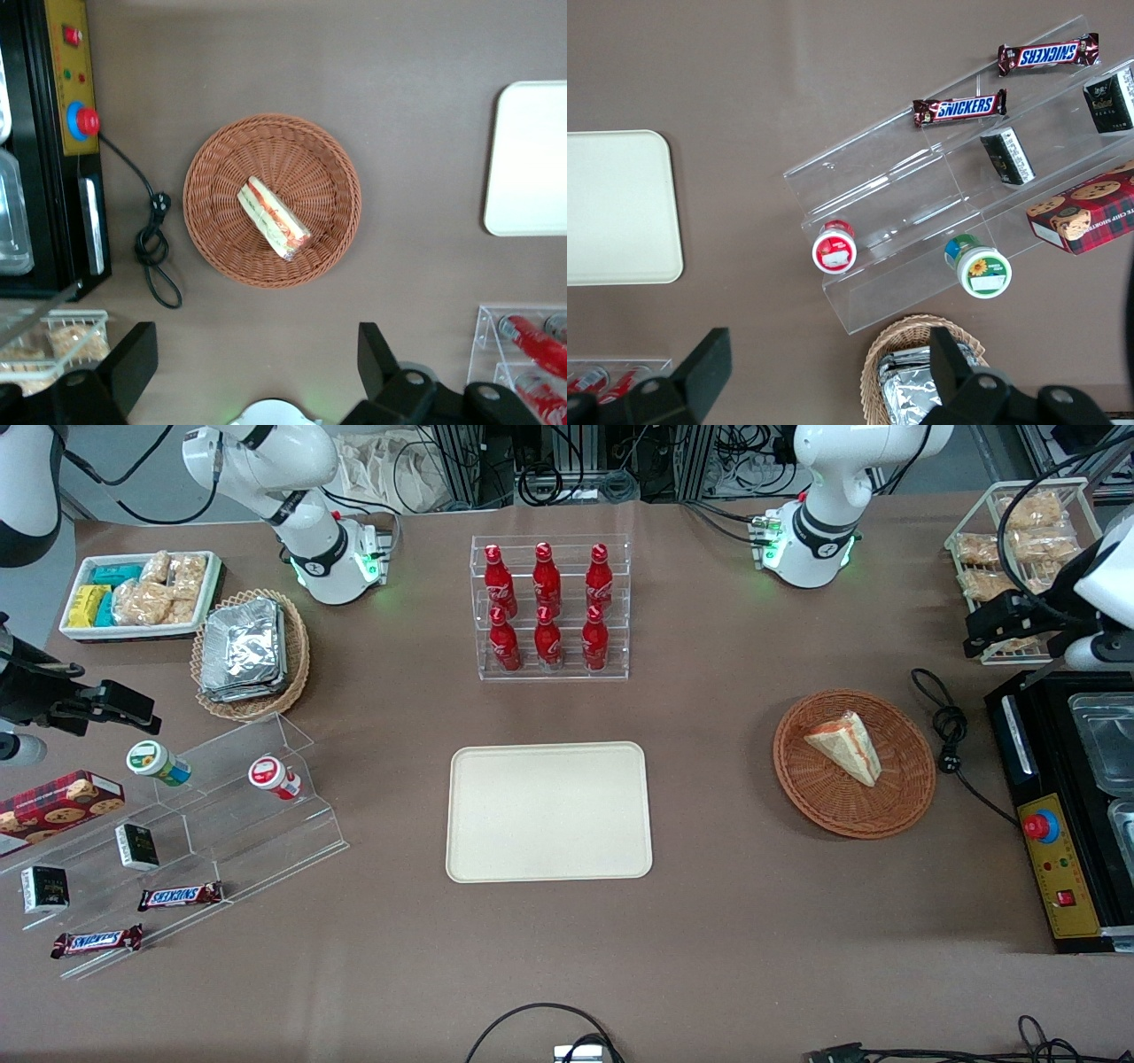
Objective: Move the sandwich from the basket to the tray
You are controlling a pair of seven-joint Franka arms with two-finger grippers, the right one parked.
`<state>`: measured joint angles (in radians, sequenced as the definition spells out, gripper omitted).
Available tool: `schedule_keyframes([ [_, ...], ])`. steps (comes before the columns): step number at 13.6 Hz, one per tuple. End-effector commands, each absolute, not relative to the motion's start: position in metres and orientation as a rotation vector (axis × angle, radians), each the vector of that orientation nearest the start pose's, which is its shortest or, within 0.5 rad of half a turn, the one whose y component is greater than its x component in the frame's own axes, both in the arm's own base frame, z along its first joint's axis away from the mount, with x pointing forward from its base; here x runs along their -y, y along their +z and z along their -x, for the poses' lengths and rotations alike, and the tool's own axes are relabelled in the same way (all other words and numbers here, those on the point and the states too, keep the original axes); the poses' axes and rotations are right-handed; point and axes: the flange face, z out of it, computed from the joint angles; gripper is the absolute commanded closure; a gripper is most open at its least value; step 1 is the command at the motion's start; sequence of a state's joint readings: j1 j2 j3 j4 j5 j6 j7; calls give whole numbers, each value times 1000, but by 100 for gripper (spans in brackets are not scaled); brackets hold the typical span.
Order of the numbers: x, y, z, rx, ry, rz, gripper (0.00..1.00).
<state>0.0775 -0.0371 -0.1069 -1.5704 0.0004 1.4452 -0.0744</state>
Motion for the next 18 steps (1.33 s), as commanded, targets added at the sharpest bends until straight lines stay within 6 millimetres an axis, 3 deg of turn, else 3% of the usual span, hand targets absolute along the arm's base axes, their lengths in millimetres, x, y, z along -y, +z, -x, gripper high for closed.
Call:
schedule_keyframes([
  [1, 17, 594, -532, 235, 156, 3095, 0],
  [6, 15, 492, -483, 532, 8, 3060, 0],
  [12, -14, 392, -455, 790, -74, 3024, 0],
  [18, -13, 315, -464, 1035, -91, 3006, 0],
])
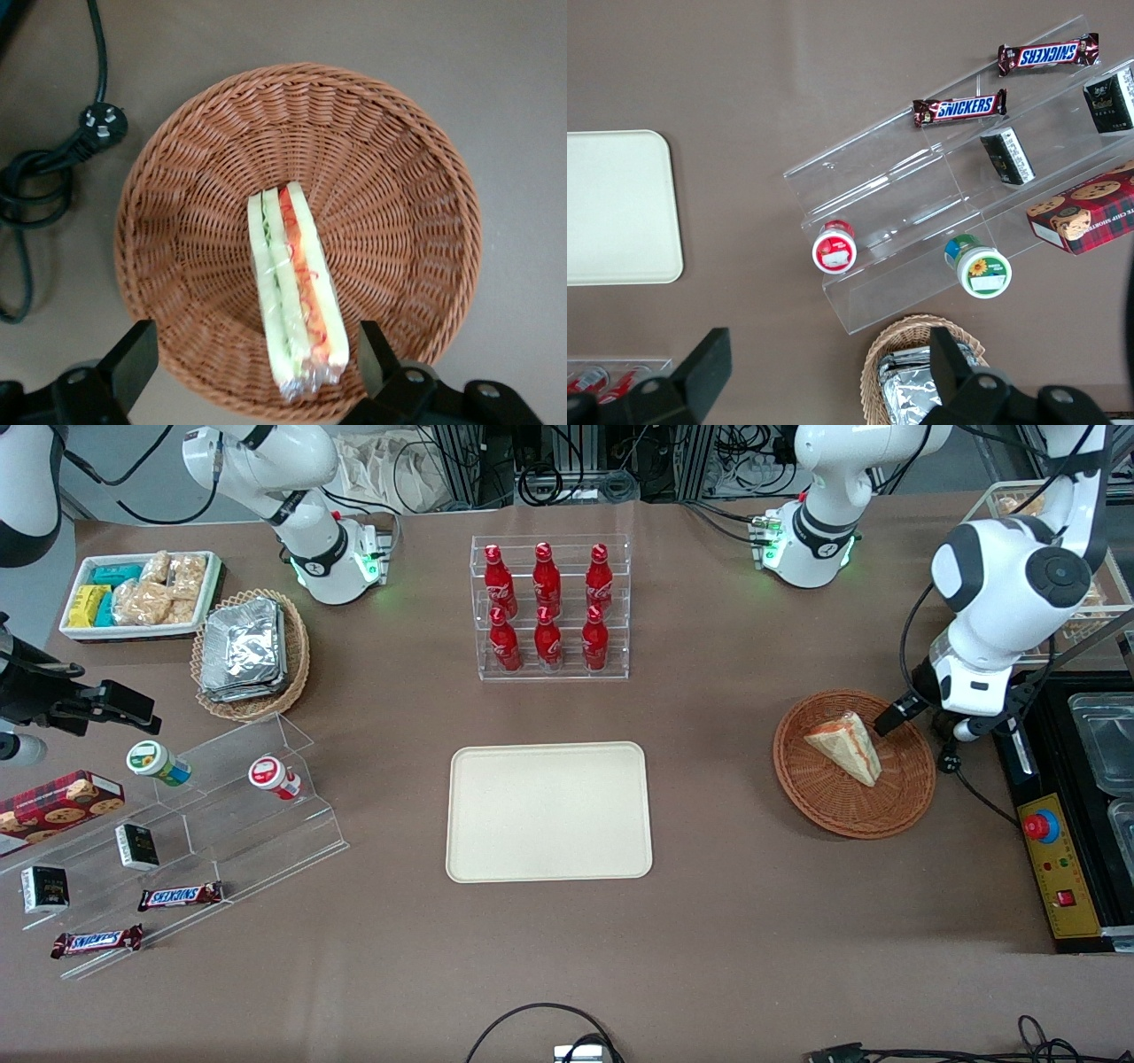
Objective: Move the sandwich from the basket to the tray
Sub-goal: 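Lower the open left gripper over the wrapped sandwich in the basket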
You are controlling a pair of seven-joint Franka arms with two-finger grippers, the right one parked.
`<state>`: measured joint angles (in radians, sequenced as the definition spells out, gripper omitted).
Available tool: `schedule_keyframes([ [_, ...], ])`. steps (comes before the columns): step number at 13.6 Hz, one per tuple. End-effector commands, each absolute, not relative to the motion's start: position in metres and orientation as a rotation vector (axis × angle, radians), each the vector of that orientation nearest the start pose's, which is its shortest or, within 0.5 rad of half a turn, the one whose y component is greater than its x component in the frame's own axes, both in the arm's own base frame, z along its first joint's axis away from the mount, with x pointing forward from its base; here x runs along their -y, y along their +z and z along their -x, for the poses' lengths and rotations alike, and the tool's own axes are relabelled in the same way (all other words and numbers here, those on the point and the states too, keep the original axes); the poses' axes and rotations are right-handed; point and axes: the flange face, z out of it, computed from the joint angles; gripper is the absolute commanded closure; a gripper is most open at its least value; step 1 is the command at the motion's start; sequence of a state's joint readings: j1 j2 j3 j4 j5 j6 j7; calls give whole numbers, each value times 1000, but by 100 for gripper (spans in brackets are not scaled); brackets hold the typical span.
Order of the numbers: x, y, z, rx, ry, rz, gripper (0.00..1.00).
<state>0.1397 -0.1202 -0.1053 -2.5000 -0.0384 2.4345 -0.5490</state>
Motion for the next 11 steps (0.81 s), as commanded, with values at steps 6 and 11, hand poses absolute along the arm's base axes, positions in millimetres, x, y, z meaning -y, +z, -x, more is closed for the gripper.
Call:
schedule_keyframes([
  [6, -7, 281, -471, 1135, -101, 2983, 0],
  [11, 5, 255, -475, 1219, -113, 2963, 0],
])
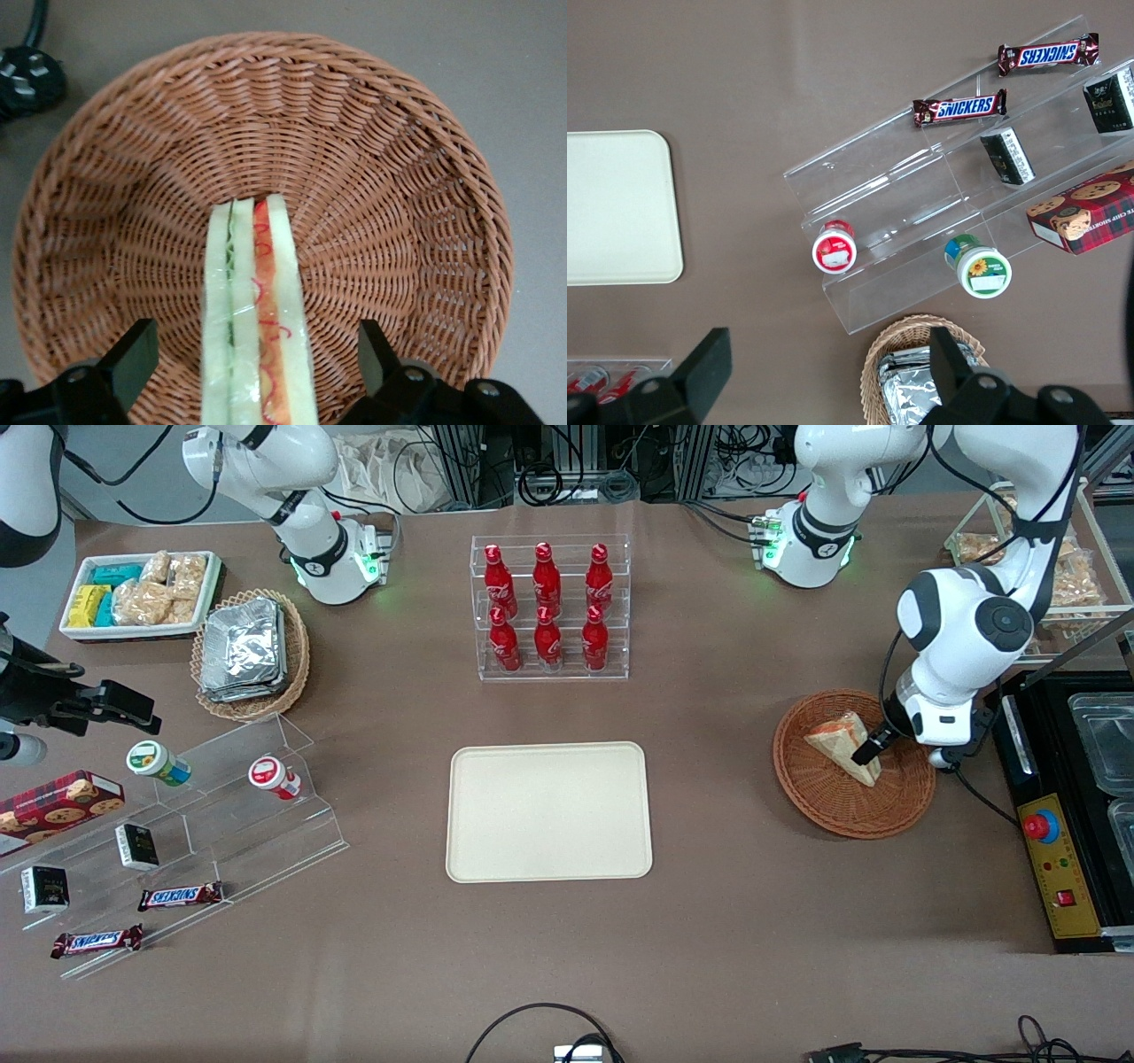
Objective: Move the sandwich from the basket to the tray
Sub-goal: 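Lower the open left gripper over the wrapped sandwich in the basket, then close the left gripper on the sandwich's crust edge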
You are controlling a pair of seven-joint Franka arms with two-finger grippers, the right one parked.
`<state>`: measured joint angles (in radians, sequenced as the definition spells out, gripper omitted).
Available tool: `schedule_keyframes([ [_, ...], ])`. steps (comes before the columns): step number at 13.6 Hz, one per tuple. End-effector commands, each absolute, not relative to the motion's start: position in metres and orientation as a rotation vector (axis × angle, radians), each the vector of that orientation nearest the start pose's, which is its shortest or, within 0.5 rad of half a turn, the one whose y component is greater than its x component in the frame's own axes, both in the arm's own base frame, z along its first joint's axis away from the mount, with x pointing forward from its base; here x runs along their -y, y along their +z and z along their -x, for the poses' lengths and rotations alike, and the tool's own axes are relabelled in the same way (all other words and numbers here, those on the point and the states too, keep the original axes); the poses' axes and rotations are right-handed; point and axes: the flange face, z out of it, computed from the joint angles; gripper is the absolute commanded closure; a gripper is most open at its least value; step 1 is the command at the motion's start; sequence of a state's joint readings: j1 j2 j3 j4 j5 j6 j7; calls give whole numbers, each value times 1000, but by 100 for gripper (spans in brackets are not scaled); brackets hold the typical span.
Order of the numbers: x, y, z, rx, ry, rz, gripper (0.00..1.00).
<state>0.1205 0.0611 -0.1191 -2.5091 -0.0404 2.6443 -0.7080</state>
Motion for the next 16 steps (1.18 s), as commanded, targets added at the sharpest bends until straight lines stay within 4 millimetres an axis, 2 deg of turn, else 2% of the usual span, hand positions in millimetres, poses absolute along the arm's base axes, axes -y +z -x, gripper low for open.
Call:
schedule_keyframes([
  [1, 5, 251, -475, 1236, -114, 2958, 0],
  [7, 8, 229, -474, 1275, -101, 2946, 0],
  [8, 13, 223, -474, 1275, -96, 2949, 3],
  [9, 18, 222, -474, 1282, -103, 2951, 14],
  [12, 19, 222, -474, 1283, -100, 2951, 72],
  [13, 23, 222, -474, 1272, -99, 2957, 80],
  [16, 25, 228, -475, 1249, -110, 2966, 84],
])
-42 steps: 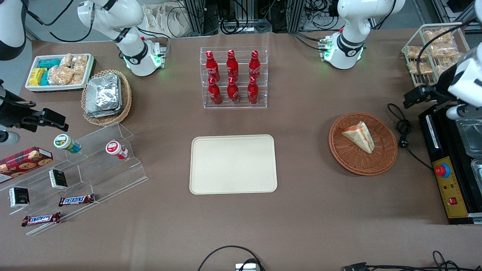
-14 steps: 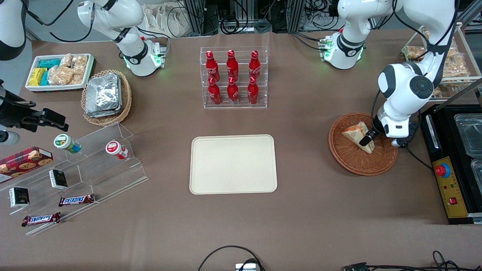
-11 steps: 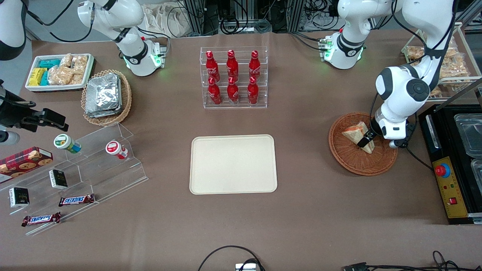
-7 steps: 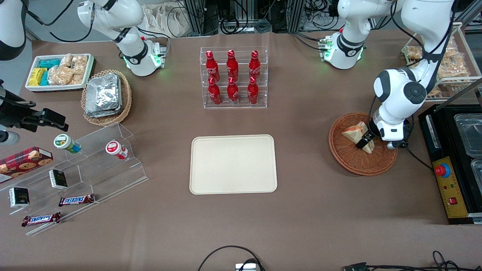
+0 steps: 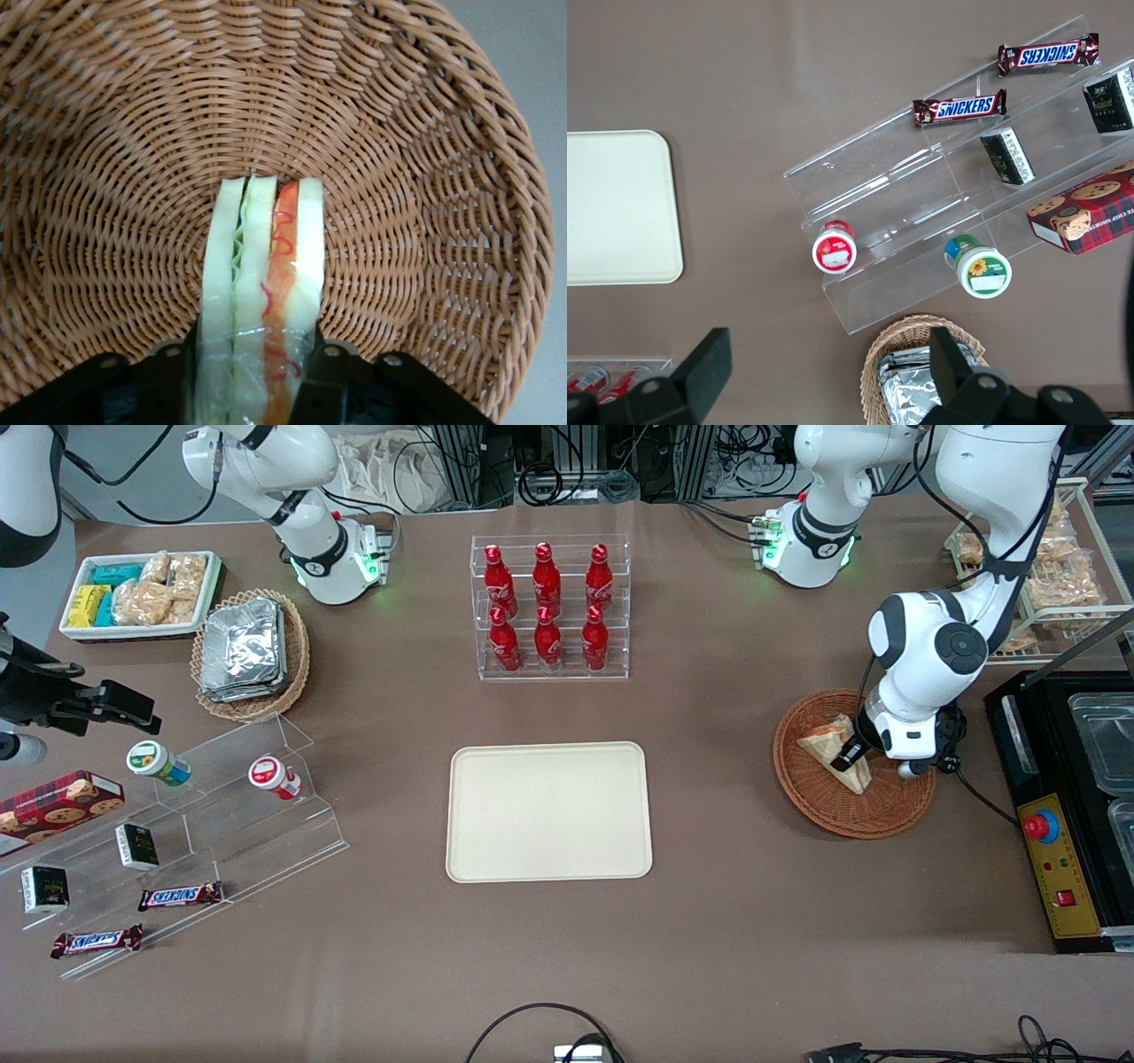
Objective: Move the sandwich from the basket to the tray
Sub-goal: 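Close the left gripper on the sandwich's crust edge, then lift the sandwich up out of the basket with the left gripper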
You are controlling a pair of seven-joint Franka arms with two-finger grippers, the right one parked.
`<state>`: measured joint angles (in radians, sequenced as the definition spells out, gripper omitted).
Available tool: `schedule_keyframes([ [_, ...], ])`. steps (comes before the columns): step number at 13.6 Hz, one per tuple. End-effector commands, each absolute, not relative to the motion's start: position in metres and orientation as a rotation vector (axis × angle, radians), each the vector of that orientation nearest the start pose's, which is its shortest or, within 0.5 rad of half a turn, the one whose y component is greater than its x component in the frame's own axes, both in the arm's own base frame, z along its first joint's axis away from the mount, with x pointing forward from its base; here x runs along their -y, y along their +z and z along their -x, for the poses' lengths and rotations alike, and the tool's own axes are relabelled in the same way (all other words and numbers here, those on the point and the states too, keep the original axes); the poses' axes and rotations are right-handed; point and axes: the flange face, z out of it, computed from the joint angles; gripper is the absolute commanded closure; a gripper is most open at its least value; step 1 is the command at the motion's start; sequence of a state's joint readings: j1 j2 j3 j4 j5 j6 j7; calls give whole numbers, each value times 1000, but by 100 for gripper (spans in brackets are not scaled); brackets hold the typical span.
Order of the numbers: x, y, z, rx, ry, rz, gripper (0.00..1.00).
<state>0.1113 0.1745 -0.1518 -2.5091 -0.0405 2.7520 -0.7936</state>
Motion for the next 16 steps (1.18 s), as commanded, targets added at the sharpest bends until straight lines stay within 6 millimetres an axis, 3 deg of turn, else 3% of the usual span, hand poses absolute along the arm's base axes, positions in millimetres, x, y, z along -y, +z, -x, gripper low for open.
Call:
schedule_keyframes([
  [1, 26, 235, -476, 1238, -126, 2971, 84],
  [3, 46, 252, -473, 1133, -72, 2989, 84],
  [8, 74, 294, -469, 806, -99, 2971, 84],
  [9, 88, 301, -469, 734, -91, 2977, 84],
  [16, 179, 369, -510, 298, -50, 2980, 85],
])
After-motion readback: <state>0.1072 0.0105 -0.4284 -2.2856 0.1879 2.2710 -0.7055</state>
